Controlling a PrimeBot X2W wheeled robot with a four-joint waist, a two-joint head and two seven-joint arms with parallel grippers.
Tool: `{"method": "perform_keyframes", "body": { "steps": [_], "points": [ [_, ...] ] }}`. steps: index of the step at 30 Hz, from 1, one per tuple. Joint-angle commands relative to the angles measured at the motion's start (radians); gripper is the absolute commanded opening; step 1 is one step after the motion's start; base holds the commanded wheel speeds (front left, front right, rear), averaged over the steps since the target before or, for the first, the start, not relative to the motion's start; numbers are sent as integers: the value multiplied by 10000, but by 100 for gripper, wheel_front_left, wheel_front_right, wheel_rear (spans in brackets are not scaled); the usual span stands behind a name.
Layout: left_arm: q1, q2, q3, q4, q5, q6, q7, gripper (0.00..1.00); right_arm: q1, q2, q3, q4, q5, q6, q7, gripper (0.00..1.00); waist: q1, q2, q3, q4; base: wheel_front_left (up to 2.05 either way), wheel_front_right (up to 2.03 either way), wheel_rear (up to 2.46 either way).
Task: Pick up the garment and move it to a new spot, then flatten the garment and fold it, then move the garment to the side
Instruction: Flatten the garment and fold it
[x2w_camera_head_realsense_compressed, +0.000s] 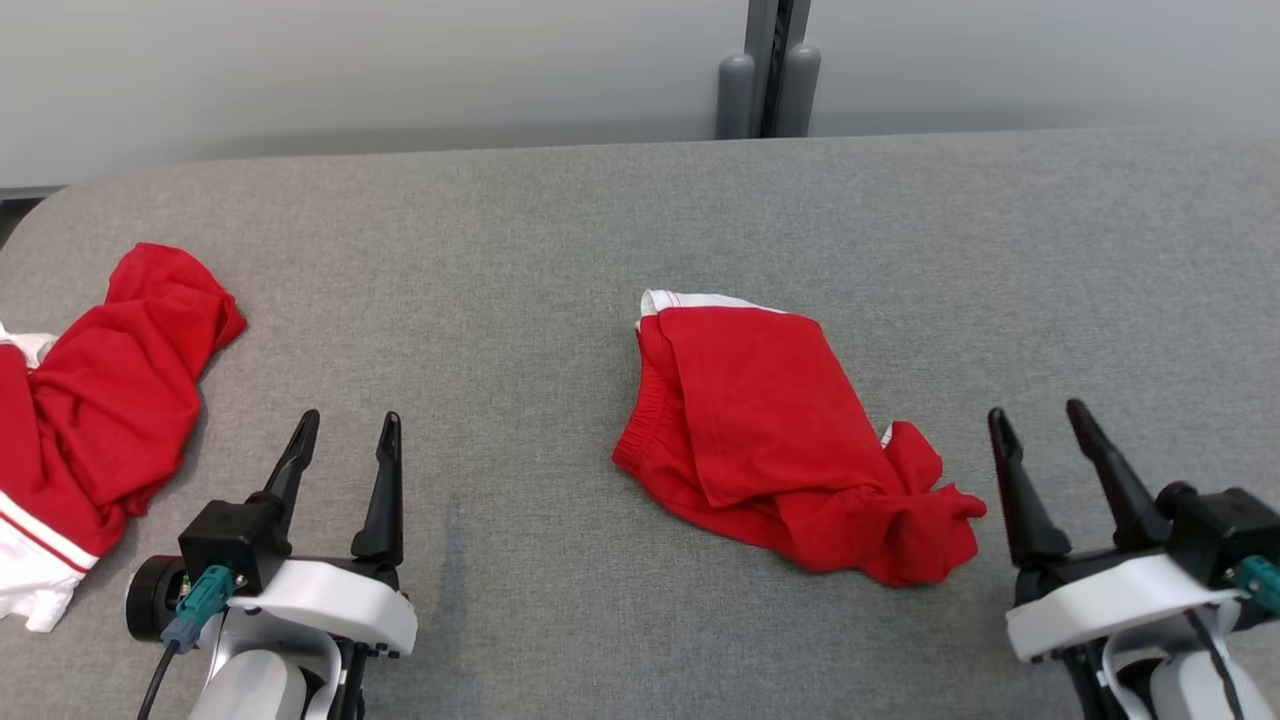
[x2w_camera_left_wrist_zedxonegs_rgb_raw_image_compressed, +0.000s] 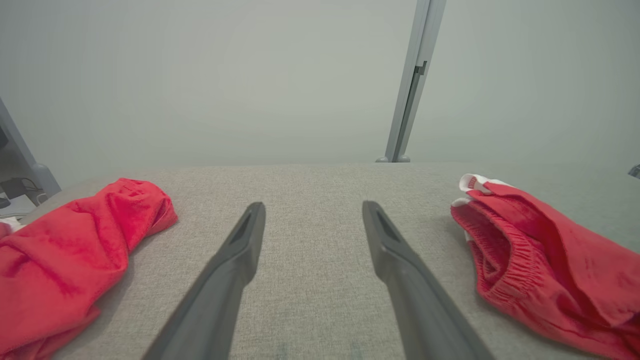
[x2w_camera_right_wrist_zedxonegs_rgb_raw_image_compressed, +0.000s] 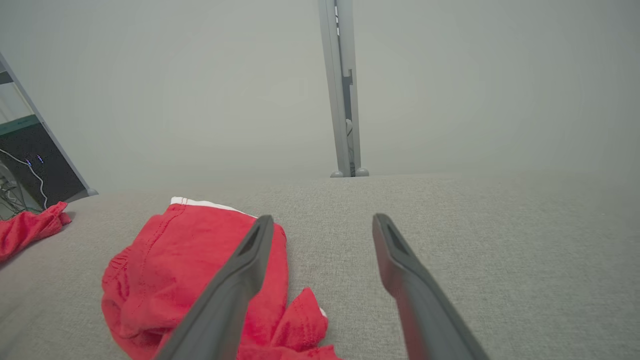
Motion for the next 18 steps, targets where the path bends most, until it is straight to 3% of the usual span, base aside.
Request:
{"method": "perform_keyframes", "body": {
  "steps": [1, 7, 18],
  "points": [
    [-160, 18, -20, -53, -22, 30, 1, 100, -219, -157, -103, 50, 84, 2, 24, 100, 0, 0, 103, 53, 0, 0, 0],
    [-438, -20, -126, -68, 25, -30, -18, 100, -840, -580, 84, 667, 228, 2, 368, 100, 0, 0, 495, 243, 0, 0, 0],
    [-886, -149, -156, 73, 71, -150, -111, 100, -1665, -1168, 1555, 2686, 981, 2, 1495, 100, 0, 0, 1404, 603, 0, 0, 0]
  ]
}}
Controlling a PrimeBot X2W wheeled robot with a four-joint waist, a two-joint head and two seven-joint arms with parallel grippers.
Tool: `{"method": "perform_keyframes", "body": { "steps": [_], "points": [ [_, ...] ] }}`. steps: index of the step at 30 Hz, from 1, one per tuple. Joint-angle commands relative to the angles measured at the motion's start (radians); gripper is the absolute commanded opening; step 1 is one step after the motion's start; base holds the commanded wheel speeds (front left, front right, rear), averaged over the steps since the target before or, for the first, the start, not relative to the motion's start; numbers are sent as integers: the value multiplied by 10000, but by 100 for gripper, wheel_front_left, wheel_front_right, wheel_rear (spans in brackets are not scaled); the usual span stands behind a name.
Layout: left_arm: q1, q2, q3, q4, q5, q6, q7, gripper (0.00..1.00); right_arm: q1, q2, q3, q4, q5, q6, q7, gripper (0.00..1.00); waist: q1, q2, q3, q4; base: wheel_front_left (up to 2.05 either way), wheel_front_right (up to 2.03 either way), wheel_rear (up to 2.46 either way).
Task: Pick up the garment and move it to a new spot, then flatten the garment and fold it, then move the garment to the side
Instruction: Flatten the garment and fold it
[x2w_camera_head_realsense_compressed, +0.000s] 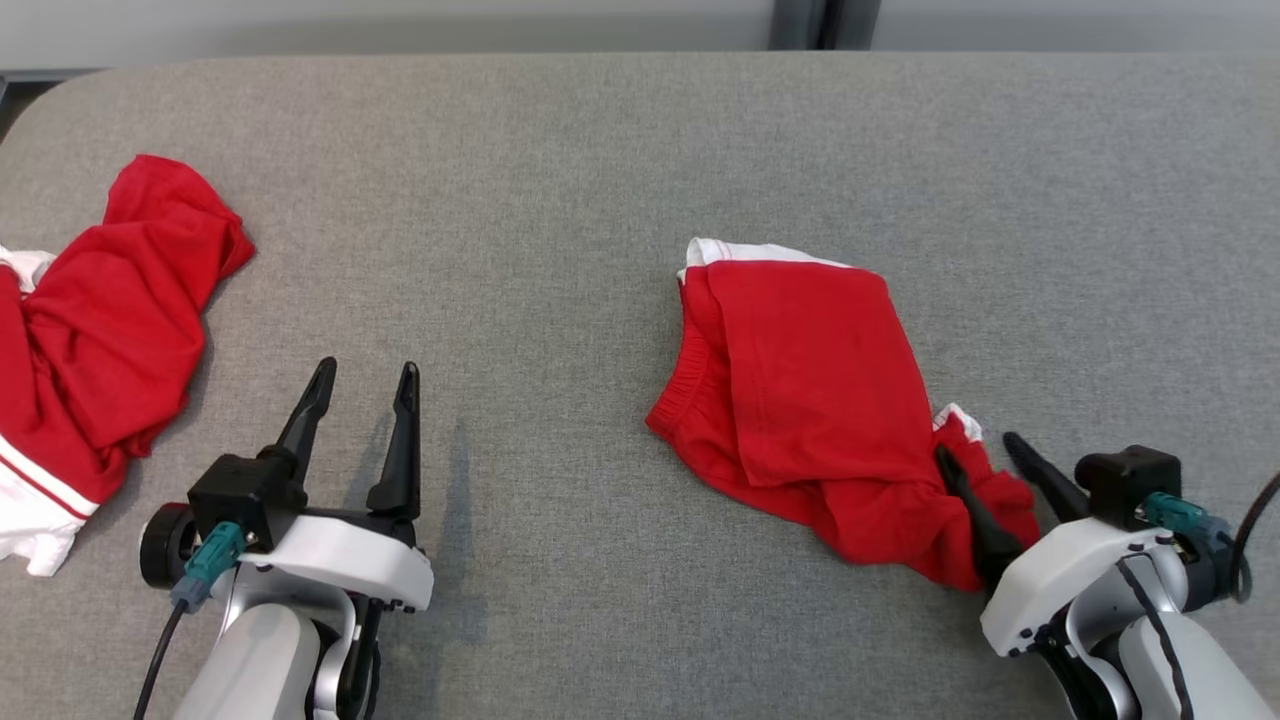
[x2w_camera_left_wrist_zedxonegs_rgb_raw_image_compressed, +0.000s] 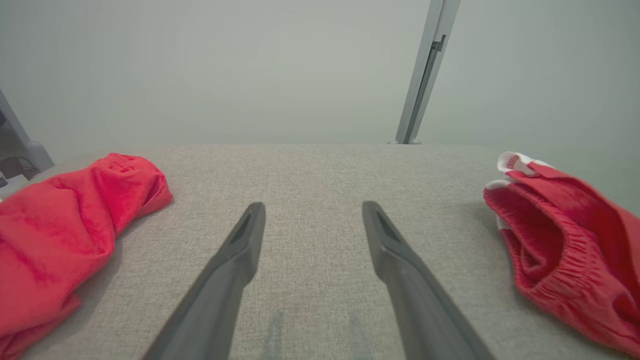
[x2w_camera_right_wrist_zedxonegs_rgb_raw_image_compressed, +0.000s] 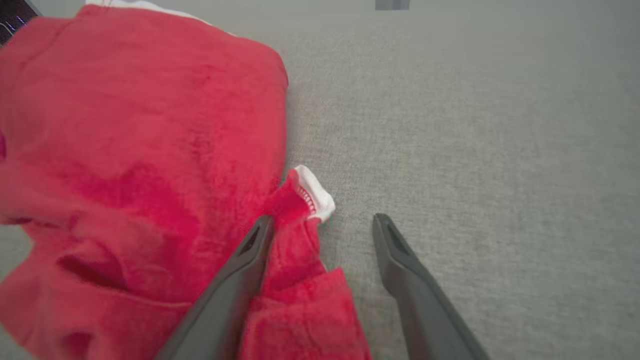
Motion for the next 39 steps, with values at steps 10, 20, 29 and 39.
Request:
{"method": "perform_keyframes", "body": {
  "steps": [10, 20, 29, 39],
  "points": [
    [-294, -58, 98, 160, 117, -97, -88, 100, -586, -446, 451, 112, 645, 0, 128, 0, 0, 0, 220, 69, 0, 0, 0],
    [-332, -169, 168, 259, 189, -129, -85, 100, -1898, -632, -9, -980, 179, 0, -1015, 0, 0, 0, 39, 76, 0, 0, 0],
    [-138, -269, 354, 176, 281, -122, -85, 100, -2912, -1033, -484, -2874, -272, 0, -1799, 0, 0, 0, -131, -11, 0, 0, 0],
    [-37, -366, 501, 68, 364, -190, -85, 100, -741, -659, -500, -3815, -101, 2, -1718, 0, 0, 0, -103, -264, 0, 0, 0]
  ]
}}
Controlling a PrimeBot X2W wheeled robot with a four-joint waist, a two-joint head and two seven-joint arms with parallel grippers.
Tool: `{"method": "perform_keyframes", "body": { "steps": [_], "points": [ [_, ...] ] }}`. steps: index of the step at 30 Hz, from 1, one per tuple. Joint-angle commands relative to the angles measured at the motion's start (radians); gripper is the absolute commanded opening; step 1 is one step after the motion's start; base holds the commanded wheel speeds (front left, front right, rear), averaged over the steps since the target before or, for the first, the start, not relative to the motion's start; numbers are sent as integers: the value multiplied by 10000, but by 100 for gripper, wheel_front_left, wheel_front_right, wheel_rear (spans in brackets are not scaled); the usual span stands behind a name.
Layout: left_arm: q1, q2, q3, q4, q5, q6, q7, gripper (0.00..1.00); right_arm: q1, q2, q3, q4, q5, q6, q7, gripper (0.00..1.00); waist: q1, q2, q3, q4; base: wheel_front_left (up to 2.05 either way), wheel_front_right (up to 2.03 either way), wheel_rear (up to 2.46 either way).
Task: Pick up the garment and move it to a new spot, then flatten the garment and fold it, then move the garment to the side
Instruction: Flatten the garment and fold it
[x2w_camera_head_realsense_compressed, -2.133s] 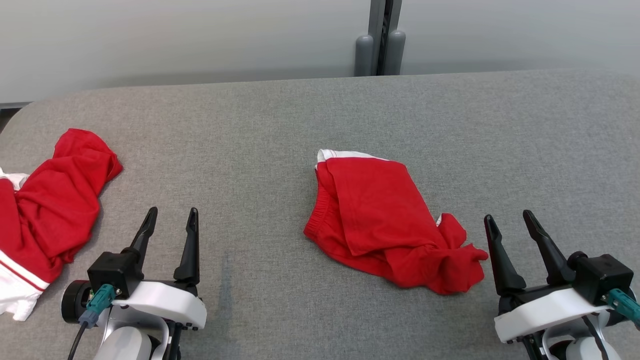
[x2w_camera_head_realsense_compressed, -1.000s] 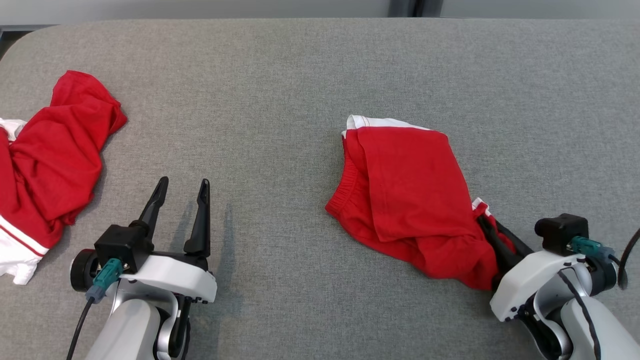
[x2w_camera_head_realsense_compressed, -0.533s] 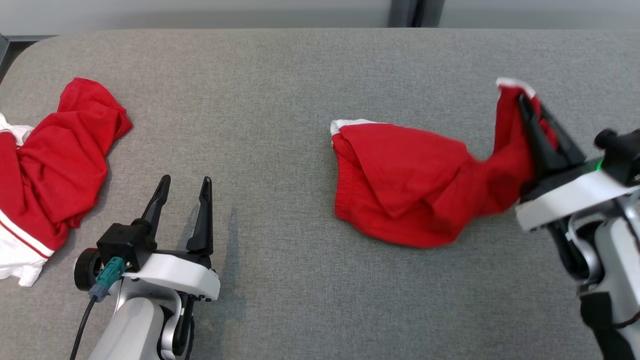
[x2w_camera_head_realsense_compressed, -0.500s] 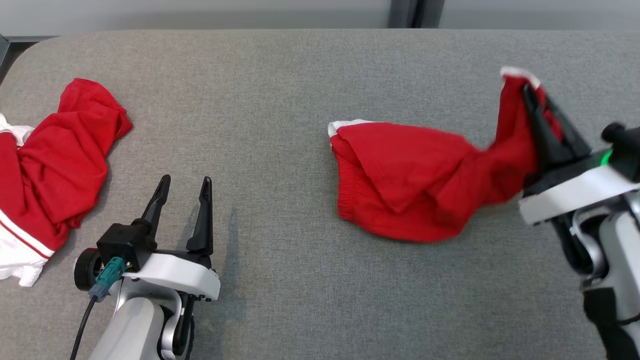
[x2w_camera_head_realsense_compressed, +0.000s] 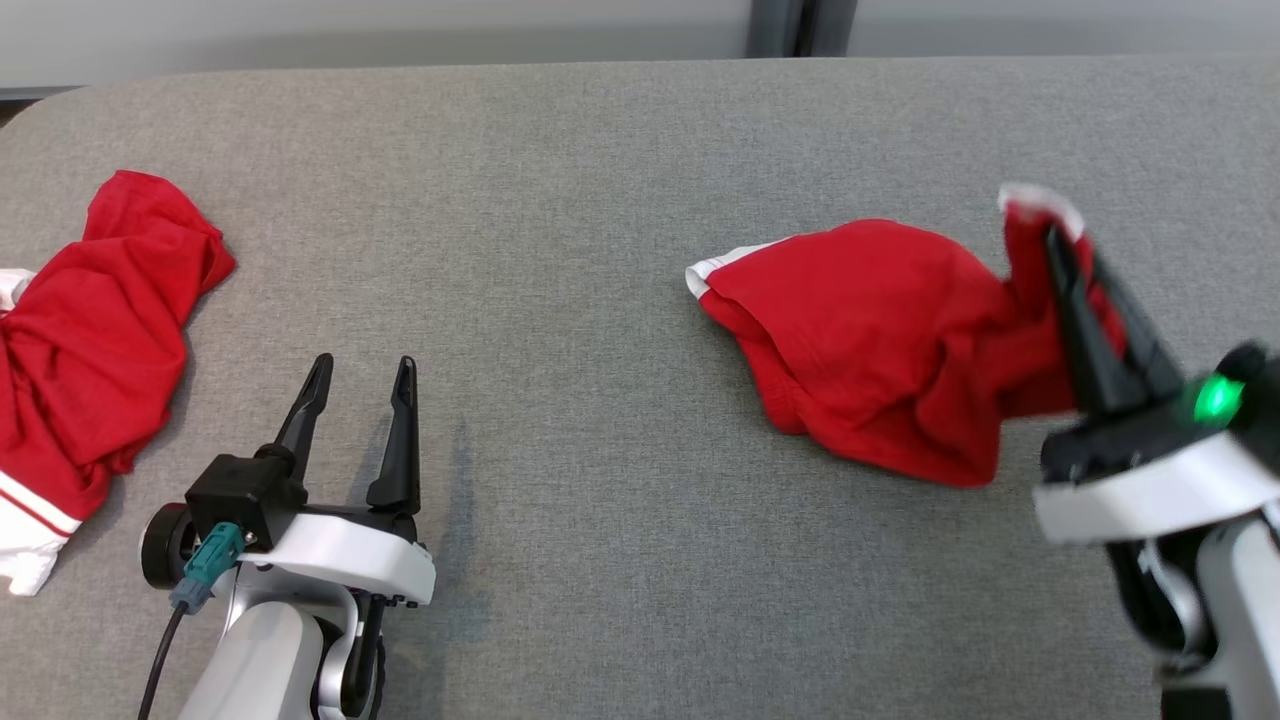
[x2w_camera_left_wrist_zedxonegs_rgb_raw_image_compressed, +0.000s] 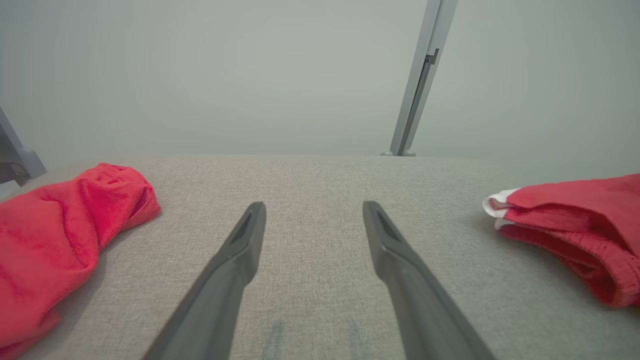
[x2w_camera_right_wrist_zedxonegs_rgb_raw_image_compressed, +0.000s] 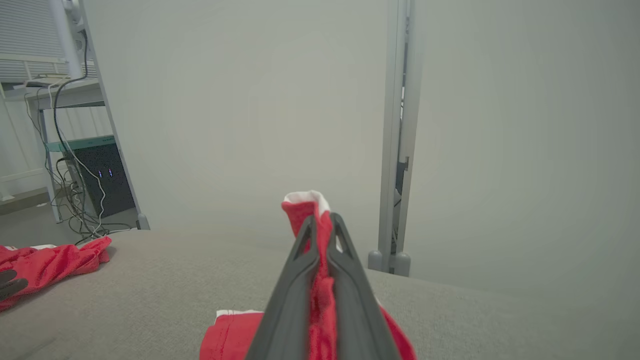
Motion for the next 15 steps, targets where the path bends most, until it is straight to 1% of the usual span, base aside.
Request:
{"method": "perform_keyframes", "body": {
  "steps": [1, 7, 10, 15],
  "points": [
    [-28, -1, 42, -18, 32, -29, -3, 100, 388, 61, -68, 193, 105, -2, -20, 0, 0, 0, -4, -30, 0, 0, 0],
    [-61, 16, 69, 42, 117, -110, -3, 100, 1704, 593, -177, 1453, 469, 0, -312, 0, 0, 0, -36, -158, 0, 0, 0],
    [-64, 37, 98, 85, 111, -130, -3, 100, 1946, 784, -226, 2048, 628, 0, -475, 0, 0, 0, -72, -218, 0, 0, 0],
    [13, 39, 100, 129, 137, -151, -3, 100, 2019, 1029, -589, 2708, 746, 0, -737, 0, 0, 0, -193, -257, 0, 0, 0]
  ]
}}
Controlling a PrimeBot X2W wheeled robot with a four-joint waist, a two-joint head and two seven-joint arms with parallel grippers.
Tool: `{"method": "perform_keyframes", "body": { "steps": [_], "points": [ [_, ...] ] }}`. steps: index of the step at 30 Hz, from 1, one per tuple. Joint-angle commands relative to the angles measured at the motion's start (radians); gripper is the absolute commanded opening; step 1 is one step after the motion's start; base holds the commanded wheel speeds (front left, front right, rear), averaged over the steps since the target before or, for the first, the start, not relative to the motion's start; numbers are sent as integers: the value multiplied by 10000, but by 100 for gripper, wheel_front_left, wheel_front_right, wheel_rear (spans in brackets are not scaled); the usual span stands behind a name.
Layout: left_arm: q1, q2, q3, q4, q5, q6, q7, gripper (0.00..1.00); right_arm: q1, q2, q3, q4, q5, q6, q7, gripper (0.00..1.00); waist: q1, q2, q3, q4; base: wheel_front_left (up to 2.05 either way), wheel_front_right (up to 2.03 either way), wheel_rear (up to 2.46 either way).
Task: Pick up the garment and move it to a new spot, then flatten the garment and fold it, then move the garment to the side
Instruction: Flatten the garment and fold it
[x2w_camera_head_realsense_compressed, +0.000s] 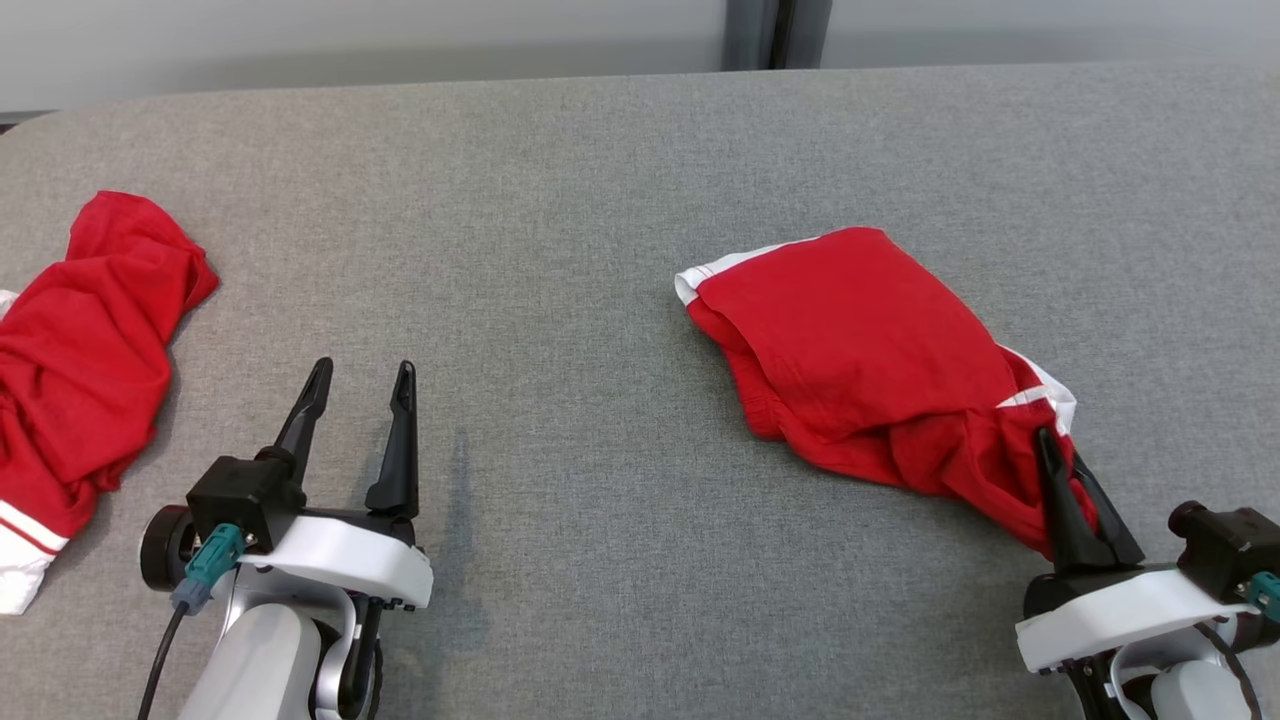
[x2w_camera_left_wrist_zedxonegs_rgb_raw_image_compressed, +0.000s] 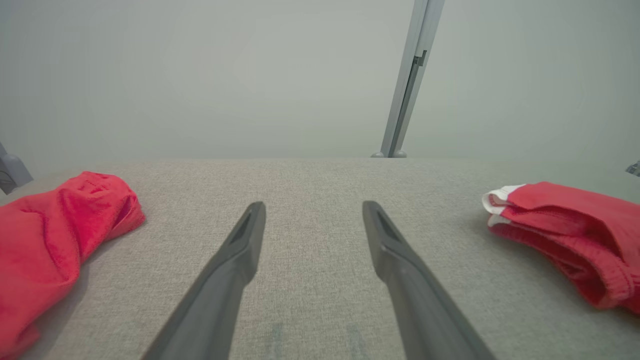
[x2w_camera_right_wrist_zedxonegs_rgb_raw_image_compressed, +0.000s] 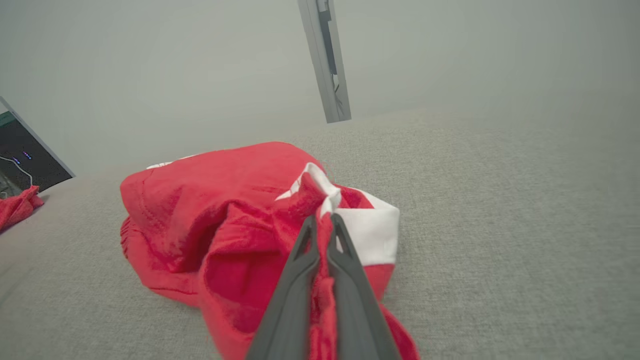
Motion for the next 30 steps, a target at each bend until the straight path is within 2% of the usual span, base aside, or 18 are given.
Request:
{"method": "perform_keyframes", "body": {
  "steps": [1, 2, 3, 4, 17, 30],
  "points": [
    [50, 35, 45, 11, 31, -53, -3, 100, 21, 24, -34, 104, 48, 2, -116, 23, 0, -1, -50, -8, 0, 0, 0],
    [91, 29, 47, 23, 28, -53, -3, 100, -25, 30, -76, 128, 58, 2, -147, 40, 0, -1, -92, -14, 0, 0, 0],
    [141, 24, 48, 29, 22, -51, -3, 100, -48, 34, -122, 164, 64, 2, -176, 91, 0, -1, -140, -16, 0, 0, 0],
    [191, 23, 55, 33, 12, -48, -3, 100, -63, 31, -148, 184, 25, 2, -198, 100, 0, -1, -180, -18, 0, 0, 0],
    [731, 66, 120, 29, -82, 93, -4, 100, -48, 207, -817, -658, -995, 2, -260, 100, 0, -1, -870, 0, 0, 0, 0],
    [1444, 106, -34, -187, -163, 276, 130, 100, 754, 505, -942, -1205, -1664, 2, 367, 100, 0, -1, -1508, -36, 0, 0, 0]
  ]
}}
